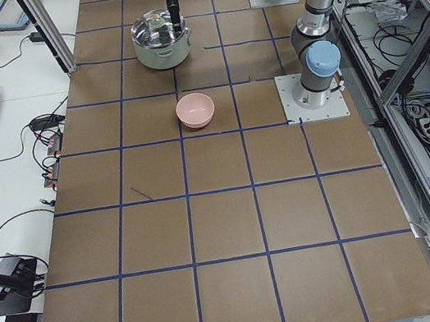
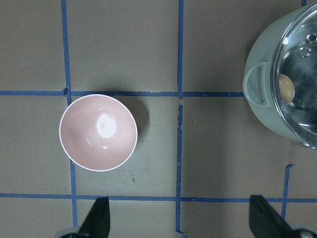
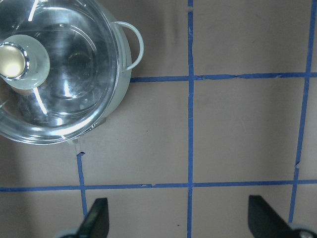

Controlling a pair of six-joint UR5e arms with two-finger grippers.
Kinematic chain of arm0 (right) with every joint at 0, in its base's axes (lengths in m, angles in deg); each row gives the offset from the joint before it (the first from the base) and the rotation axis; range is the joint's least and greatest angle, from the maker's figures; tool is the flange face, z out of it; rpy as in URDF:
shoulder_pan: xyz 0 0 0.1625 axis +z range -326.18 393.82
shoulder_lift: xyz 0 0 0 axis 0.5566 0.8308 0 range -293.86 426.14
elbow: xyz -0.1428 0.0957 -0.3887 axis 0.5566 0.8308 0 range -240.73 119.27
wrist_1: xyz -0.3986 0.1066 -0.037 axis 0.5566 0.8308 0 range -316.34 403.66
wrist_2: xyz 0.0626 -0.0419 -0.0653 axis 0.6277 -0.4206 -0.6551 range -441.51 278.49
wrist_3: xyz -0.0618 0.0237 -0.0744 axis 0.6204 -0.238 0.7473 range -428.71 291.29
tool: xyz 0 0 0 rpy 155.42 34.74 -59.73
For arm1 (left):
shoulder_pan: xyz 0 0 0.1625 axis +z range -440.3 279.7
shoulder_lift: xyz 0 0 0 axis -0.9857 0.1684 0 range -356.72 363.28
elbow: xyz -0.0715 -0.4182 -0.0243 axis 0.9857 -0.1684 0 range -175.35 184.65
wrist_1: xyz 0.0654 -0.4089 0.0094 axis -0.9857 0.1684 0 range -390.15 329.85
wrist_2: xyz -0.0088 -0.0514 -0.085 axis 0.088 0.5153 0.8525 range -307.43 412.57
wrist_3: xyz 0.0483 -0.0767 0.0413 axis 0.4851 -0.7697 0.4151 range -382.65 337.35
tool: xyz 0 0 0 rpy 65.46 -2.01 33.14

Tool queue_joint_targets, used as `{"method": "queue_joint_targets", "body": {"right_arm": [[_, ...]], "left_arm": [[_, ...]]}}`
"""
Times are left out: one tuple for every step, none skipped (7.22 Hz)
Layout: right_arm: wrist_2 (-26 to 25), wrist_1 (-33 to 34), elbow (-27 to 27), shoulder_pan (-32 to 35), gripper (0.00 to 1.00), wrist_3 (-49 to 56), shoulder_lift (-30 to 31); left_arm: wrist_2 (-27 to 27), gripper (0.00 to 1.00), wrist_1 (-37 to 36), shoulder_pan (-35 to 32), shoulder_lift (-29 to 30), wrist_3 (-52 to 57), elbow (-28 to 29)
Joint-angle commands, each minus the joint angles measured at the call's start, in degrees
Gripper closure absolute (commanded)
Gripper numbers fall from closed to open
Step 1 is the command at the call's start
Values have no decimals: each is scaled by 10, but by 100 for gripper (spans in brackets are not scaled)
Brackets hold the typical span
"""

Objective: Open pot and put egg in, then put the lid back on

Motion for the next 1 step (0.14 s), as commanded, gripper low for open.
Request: {"method": "queue_joint_targets", "body": {"right_arm": [[0, 1, -1, 4, 0, -1, 0]], "left_arm": [[2, 0, 0, -1, 1, -5, -2]]}}
